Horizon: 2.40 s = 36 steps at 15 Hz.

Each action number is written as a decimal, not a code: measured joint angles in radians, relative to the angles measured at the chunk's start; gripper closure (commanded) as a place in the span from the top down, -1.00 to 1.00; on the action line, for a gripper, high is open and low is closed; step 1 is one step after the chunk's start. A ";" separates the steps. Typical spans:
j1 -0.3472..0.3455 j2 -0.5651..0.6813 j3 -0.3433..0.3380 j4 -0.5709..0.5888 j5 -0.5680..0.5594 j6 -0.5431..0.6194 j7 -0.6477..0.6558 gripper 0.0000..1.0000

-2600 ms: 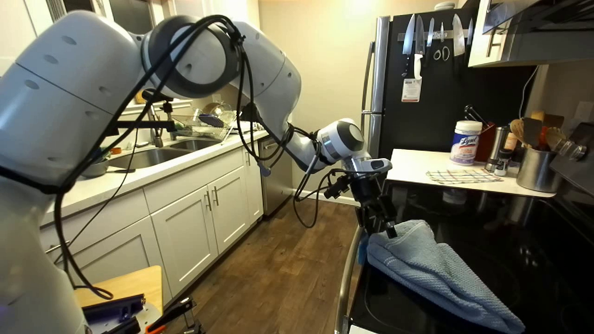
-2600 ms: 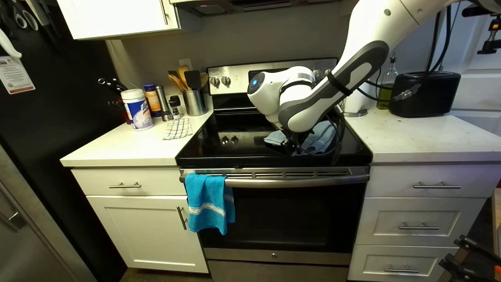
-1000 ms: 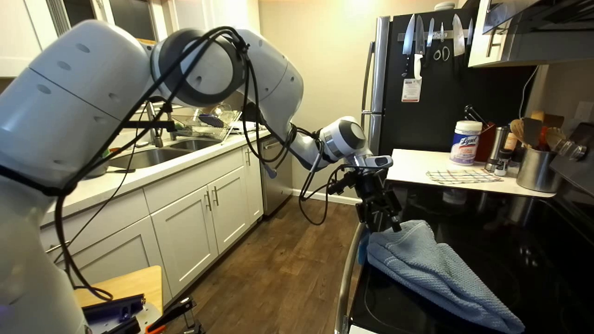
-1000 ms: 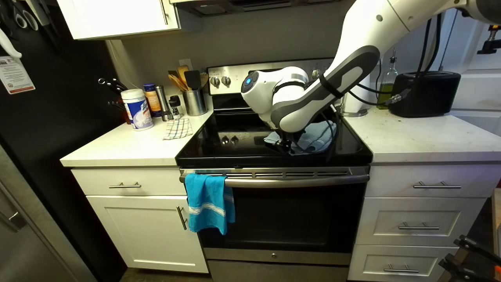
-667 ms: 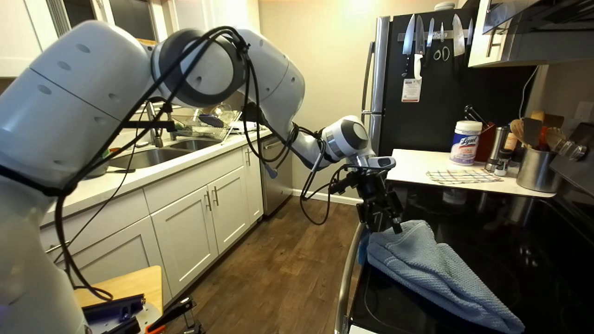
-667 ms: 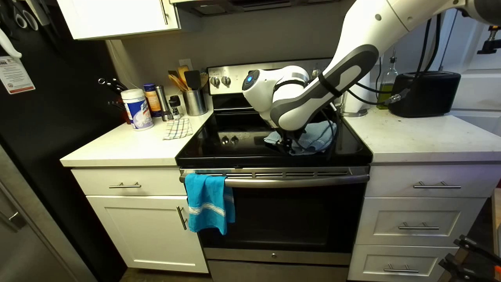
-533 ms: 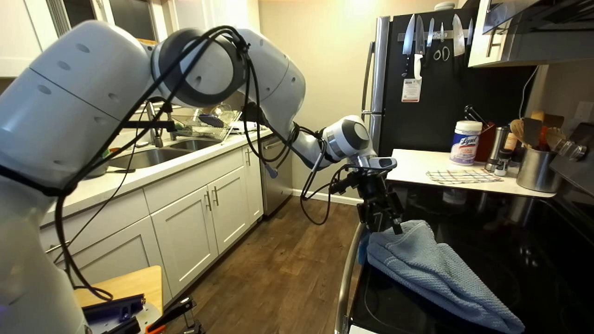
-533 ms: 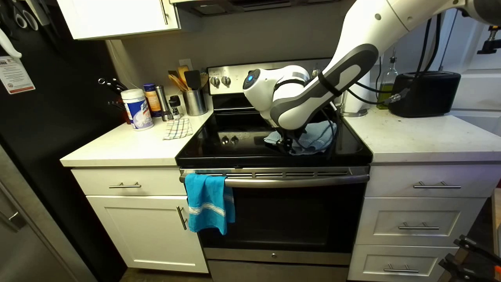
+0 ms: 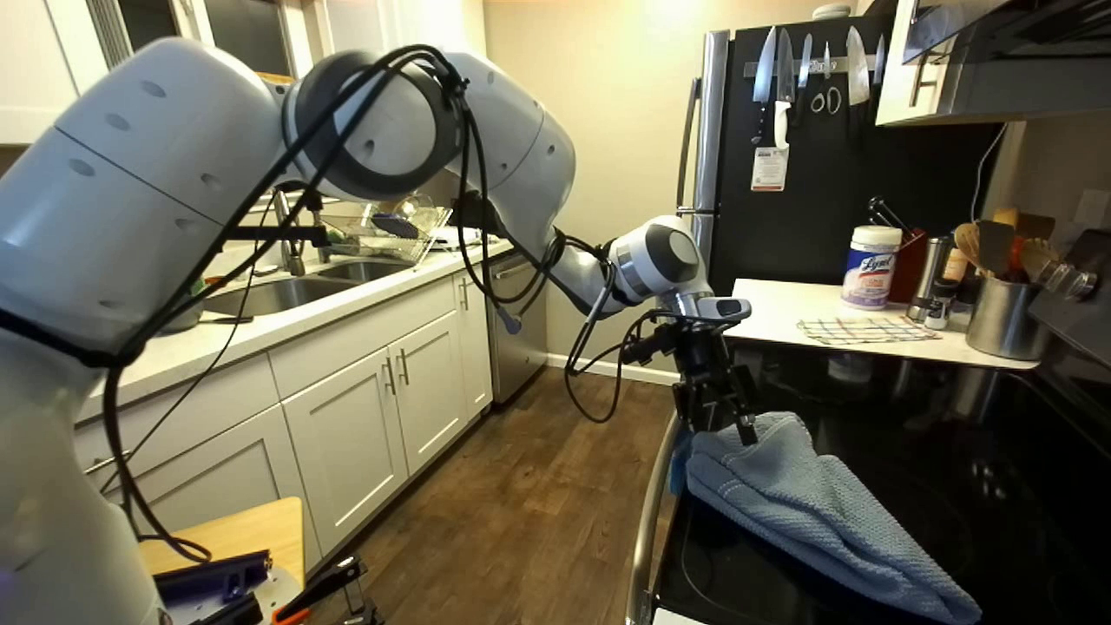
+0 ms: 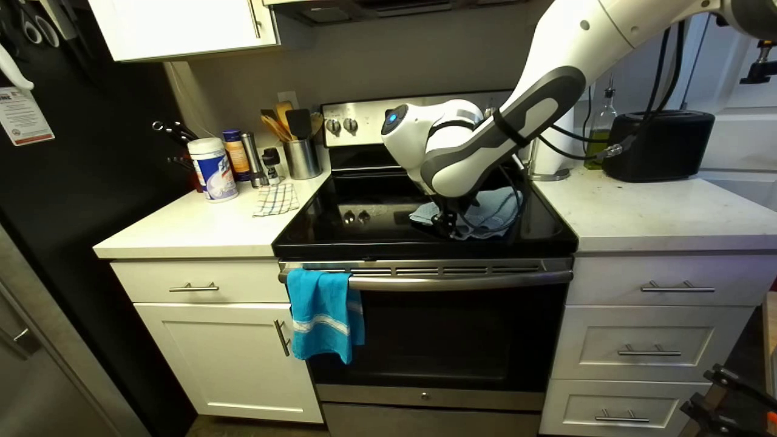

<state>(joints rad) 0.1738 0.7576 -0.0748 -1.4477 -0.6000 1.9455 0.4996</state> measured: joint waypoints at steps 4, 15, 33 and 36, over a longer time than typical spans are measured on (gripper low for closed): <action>-0.001 0.001 -0.009 0.000 0.010 0.000 0.000 1.00; -0.001 -0.002 -0.047 0.000 0.011 0.000 0.000 1.00; 0.011 -0.056 -0.064 0.001 0.002 0.000 0.000 -0.06; 0.012 -0.056 -0.064 0.000 0.002 0.001 0.000 -0.44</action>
<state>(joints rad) 0.1861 0.7017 -0.1385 -1.4473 -0.5984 1.9464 0.4996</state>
